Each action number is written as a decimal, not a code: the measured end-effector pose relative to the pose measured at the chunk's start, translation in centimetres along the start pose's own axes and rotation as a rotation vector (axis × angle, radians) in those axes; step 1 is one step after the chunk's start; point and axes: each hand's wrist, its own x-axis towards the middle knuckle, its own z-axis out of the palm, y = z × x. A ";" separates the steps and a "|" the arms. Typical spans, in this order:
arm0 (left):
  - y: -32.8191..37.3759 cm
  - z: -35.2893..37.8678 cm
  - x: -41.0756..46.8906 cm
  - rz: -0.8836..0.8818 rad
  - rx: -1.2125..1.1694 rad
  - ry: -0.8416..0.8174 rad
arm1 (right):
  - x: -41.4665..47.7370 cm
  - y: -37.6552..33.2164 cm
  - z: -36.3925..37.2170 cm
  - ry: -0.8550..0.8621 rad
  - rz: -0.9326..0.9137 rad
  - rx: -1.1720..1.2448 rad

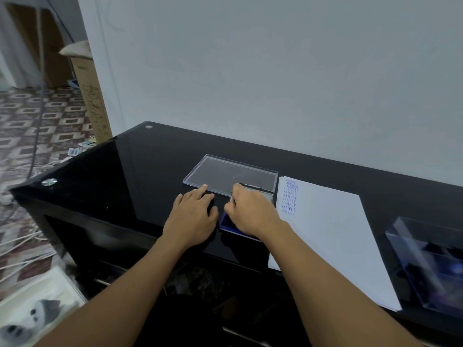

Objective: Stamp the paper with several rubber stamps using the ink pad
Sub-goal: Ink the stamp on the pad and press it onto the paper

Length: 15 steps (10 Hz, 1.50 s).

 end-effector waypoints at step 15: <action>1.0 -2.4 1.2 -0.038 -0.116 -0.044 | 0.1 0.3 -0.8 -0.052 -0.007 0.039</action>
